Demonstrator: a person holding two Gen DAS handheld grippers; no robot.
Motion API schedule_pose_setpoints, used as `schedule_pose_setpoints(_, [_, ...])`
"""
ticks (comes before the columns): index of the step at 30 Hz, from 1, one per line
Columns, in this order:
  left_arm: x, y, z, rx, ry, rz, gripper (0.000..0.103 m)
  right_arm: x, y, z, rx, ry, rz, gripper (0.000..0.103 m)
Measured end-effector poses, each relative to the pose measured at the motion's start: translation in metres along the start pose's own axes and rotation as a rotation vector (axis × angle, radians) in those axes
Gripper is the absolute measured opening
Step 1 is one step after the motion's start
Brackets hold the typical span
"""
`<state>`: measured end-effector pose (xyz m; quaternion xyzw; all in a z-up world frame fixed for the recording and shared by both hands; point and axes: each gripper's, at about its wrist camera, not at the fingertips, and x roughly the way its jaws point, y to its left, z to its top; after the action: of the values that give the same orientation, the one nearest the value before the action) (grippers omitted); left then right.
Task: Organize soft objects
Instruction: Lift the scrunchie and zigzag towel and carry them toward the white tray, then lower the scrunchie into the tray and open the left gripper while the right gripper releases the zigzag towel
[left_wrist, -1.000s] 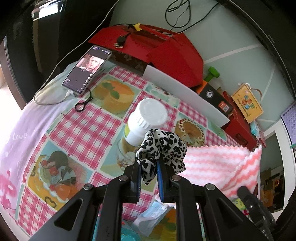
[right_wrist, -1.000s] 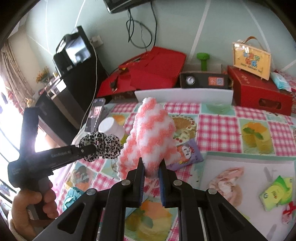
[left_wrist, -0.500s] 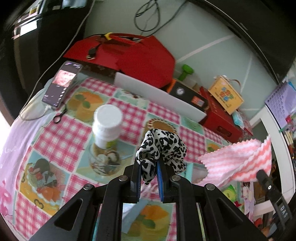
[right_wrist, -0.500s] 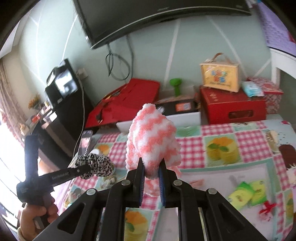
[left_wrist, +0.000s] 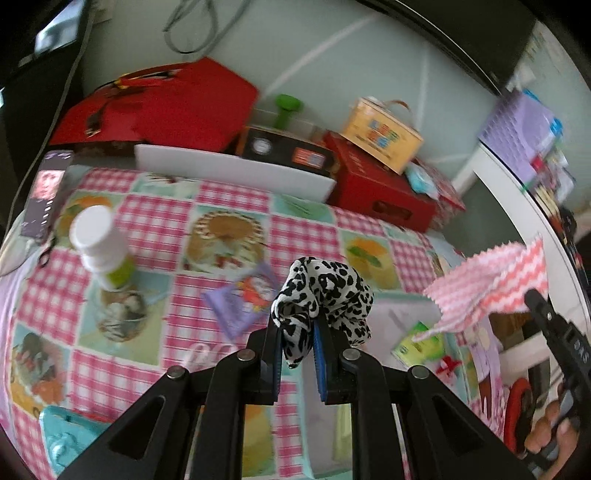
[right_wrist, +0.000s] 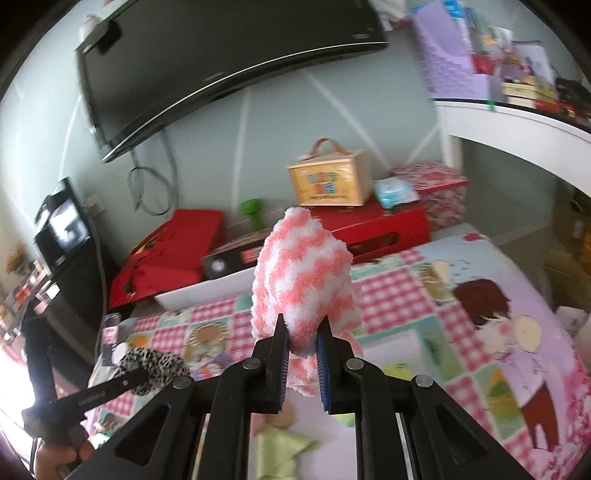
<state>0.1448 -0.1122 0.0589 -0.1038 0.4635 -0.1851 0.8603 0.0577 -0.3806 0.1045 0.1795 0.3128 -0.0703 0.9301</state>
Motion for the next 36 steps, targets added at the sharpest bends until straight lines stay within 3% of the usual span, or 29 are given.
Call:
schedule_pose_setpoints(9, [0.027, -0.052, -0.017, 0.114, 0.076, -0.062, 0.015, -0.005, -0.048, -0.001, 0.074, 0.006, -0.113, 0.015])
schedule_pose_setpoints(13, [0.039, -0.064, -0.025, 0.142, 0.106, -0.06, 0.015, 0.001, -0.065, -0.005, 0.111, 0.039, -0.124, 0.015])
schedule_pose_setpoints(30, [0.084, -0.075, -0.046, 0.166, 0.216, -0.045, 0.015, 0.075, -0.072, -0.042, 0.109, 0.298, -0.138, 0.016])
schedule_pose_setpoints(36, [0.09, -0.075, -0.05, 0.167, 0.232, -0.036, 0.015, 0.086, -0.068, -0.048, 0.091, 0.343, -0.148, 0.018])
